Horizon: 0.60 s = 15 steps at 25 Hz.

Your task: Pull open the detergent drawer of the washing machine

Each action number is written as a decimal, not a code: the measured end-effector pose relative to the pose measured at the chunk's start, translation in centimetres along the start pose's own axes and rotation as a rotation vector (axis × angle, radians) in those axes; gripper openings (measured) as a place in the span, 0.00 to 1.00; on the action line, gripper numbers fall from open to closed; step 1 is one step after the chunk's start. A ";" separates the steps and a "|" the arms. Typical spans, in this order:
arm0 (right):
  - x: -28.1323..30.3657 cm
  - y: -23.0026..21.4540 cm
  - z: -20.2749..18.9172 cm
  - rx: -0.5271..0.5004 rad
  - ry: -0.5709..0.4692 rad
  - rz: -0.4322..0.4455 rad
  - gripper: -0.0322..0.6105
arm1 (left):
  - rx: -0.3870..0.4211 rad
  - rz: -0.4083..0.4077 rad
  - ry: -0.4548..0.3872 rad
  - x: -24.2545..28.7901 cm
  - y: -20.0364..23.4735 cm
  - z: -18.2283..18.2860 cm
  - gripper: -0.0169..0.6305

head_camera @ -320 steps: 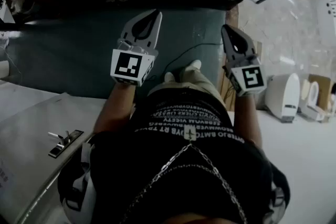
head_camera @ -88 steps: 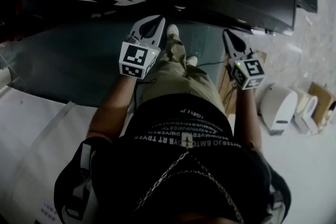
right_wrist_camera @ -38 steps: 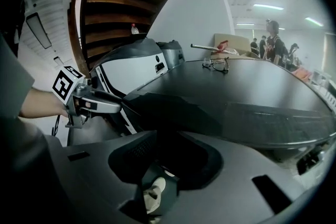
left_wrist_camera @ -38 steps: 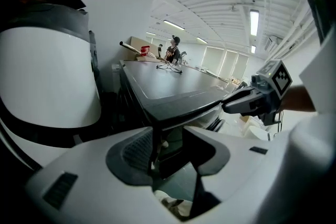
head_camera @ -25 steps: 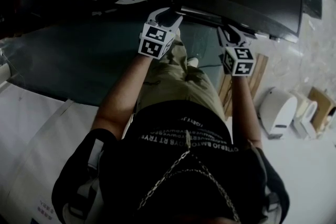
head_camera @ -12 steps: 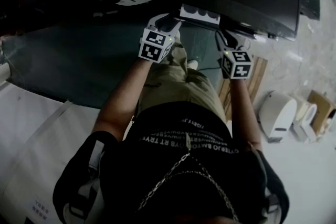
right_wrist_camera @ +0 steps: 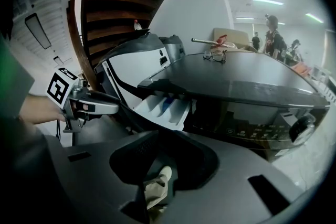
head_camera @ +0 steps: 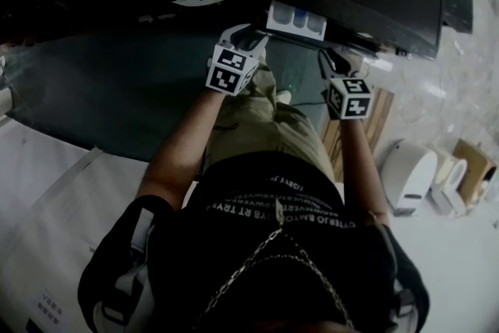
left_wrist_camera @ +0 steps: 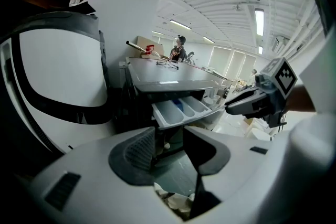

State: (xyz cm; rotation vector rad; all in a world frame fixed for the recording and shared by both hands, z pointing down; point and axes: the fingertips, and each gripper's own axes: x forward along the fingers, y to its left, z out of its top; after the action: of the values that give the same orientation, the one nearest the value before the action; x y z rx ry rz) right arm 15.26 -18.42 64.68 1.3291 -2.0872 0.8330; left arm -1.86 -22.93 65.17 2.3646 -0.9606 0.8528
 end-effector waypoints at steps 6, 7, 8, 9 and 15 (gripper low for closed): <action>-0.6 0.4 -1.1 0.000 0.005 0.010 0.17 | 0.011 0.005 0.005 -0.8 -0.7 -0.8 0.28; -0.8 0.5 -1.4 0.000 0.006 0.010 0.17 | 0.011 0.005 0.006 -0.9 -0.9 -1.0 0.28; -0.9 0.5 -1.6 0.001 0.007 0.010 0.17 | 0.010 0.004 0.007 -1.0 -1.2 -1.2 0.28; -1.1 0.6 -1.8 0.002 0.008 0.011 0.17 | 0.010 0.003 0.008 -1.1 -1.3 -1.4 0.28; -1.7 1.4 -2.6 0.019 0.008 0.020 0.16 | 0.015 0.002 0.016 -1.9 -1.9 -2.4 0.28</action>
State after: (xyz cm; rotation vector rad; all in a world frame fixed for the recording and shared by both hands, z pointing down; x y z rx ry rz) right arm 14.85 -15.03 64.96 1.3143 -2.0946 0.8670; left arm -2.44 -19.32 65.25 2.3661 -0.9529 0.8814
